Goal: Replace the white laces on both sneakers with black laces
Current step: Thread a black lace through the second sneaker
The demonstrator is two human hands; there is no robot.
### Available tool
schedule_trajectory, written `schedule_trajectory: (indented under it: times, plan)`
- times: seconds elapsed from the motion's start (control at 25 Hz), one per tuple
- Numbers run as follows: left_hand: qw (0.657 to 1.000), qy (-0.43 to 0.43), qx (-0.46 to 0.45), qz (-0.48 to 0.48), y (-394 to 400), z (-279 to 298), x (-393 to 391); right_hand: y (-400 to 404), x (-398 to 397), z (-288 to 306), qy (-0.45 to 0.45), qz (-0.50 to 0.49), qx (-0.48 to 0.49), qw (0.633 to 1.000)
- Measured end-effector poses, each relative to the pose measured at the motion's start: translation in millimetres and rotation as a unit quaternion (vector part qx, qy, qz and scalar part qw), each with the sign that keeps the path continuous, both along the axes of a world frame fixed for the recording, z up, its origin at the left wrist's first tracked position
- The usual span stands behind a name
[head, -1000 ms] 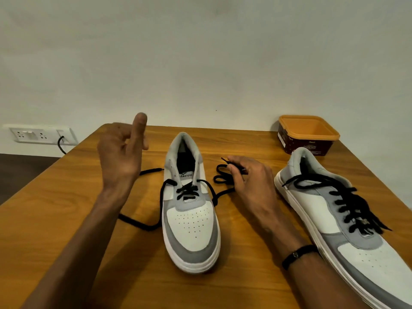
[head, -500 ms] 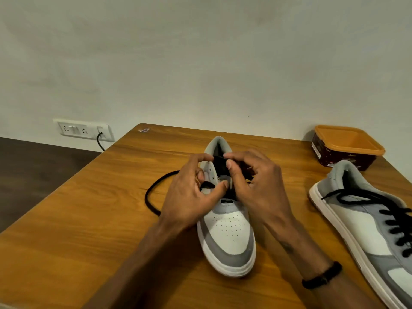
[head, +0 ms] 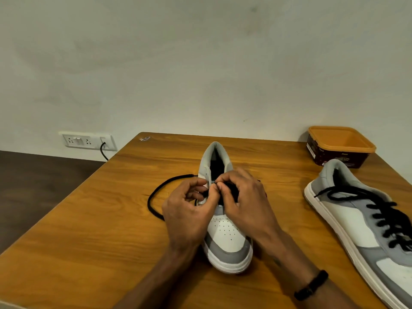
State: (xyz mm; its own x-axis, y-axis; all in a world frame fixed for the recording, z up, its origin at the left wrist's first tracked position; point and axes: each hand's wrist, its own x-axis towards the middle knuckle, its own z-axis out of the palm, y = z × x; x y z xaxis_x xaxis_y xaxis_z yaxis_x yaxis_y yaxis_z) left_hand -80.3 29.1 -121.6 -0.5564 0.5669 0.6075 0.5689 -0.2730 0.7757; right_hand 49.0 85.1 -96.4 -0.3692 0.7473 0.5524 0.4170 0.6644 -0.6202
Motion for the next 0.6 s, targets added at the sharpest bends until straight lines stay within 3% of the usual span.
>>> schedule_trajectory:
  times: [0.32, 0.6]
  plan:
    - [0.999, 0.027, 0.012, -0.020, 1.6, -6.0, -3.7, -1.6, -4.3, -5.8, 0.032, -0.017, -0.024, 0.999]
    - [0.999, 0.037, 0.007, -0.030, 1.1, -7.5, -4.6, -4.1, -6.0, -1.0, 0.004, -0.050, -0.011, 0.999]
